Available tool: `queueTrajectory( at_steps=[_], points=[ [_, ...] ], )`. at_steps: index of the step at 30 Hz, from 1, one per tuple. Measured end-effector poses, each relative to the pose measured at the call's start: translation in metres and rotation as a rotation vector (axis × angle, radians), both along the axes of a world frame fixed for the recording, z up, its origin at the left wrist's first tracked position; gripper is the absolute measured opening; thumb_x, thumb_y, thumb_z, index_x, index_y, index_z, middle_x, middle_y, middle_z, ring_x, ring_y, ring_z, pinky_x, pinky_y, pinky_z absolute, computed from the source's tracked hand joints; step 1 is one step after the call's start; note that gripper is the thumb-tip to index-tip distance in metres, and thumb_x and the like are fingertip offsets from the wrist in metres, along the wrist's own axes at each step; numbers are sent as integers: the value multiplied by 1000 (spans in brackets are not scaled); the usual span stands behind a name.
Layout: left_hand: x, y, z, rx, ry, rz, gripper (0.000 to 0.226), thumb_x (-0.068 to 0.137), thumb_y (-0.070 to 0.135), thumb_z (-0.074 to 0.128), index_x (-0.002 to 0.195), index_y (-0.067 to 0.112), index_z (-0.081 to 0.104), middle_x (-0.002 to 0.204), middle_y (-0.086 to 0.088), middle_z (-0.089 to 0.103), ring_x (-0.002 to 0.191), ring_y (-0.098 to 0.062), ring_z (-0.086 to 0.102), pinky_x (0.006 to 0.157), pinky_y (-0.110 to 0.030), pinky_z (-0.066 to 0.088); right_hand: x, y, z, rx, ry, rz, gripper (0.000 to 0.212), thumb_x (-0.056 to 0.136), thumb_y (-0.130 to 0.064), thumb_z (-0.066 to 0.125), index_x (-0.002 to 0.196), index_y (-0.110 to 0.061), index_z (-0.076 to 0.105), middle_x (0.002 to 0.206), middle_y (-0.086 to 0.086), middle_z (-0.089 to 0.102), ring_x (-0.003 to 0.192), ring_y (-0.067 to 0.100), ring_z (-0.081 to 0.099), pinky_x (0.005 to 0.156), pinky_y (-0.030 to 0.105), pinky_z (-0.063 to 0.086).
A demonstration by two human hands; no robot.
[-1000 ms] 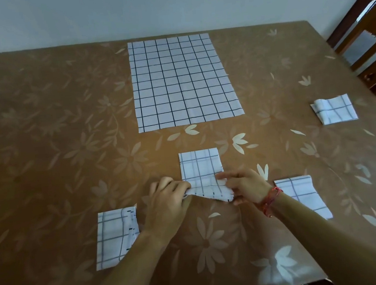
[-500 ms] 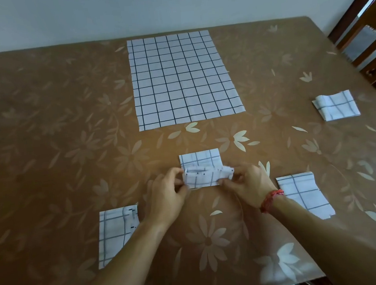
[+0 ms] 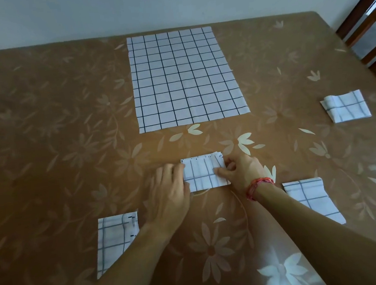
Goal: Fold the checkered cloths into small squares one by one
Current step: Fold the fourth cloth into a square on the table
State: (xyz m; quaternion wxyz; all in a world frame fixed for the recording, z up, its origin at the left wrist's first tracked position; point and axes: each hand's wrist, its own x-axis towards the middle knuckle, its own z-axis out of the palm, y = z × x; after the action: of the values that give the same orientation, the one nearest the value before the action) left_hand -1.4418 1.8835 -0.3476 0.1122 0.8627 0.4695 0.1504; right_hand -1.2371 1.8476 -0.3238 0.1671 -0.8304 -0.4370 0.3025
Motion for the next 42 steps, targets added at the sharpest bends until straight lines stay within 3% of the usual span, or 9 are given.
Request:
queueTrajectory(
  at_steps=[6,9,15,20,25,27,31,37,42],
  points=[
    [2,4,-19,105,175,-165,45,97,20,45,139,5,50,148,-13,46,137,-27,43,97,-43,47,2,4,-1,-37,-13,4,22,85,-43,67,92,-23,62,82,-5,62,78,14,58,66,27,49],
    [4,6,-20,51,213,-160,49,95,22,36,138,4,51,149,-14,45,138,-27,43,97,-44,47,2,6,-1,-57,-8,4,22,84,-45,68,90,-25,60,83,-5,62,79,15,60,70,30,54],
    [3,6,-21,-30,257,-164,52,90,20,62,138,4,51,149,-14,45,138,-27,43,98,-46,47,2,7,1,-62,-16,0,23,84,-46,67,90,-25,60,83,-6,61,77,14,58,58,23,44],
    [2,7,-20,-56,297,-162,55,90,25,62,140,6,50,151,-12,43,140,-26,40,98,-49,46,1,5,1,-24,-31,-30,28,81,-47,68,98,-29,54,91,-10,63,82,15,60,66,28,48],
    [4,4,-18,-51,305,-137,48,96,21,48,142,7,46,153,-9,40,142,-22,37,99,-47,42,-20,-2,2,295,-365,105,27,88,-38,57,110,-22,56,102,-3,49,87,20,55,64,34,50],
    [4,4,-18,-66,314,-123,49,98,24,33,143,8,45,154,-7,39,143,-20,34,100,-46,40,-41,-2,-2,470,-379,343,31,89,-25,53,118,-15,59,116,5,53,101,24,54,80,37,52],
    [4,3,-20,-80,319,-155,56,97,31,23,140,10,50,152,-9,42,145,-22,32,104,-50,38,-62,1,-31,380,-322,624,52,95,-15,38,146,-5,37,154,14,31,144,29,26,116,41,29],
    [3,2,-22,-100,269,-146,57,100,30,18,148,7,39,156,-8,34,147,-20,26,105,-51,38,-55,4,-50,251,-392,661,58,99,-28,16,150,-2,26,158,12,22,147,25,16,118,43,24],
    [1,5,-23,-98,289,-167,56,101,30,19,149,6,37,157,-9,33,146,-21,28,104,-48,38,-50,4,-50,179,-497,690,59,100,-33,19,150,-3,26,158,12,22,147,25,16,117,44,24]
  ],
)
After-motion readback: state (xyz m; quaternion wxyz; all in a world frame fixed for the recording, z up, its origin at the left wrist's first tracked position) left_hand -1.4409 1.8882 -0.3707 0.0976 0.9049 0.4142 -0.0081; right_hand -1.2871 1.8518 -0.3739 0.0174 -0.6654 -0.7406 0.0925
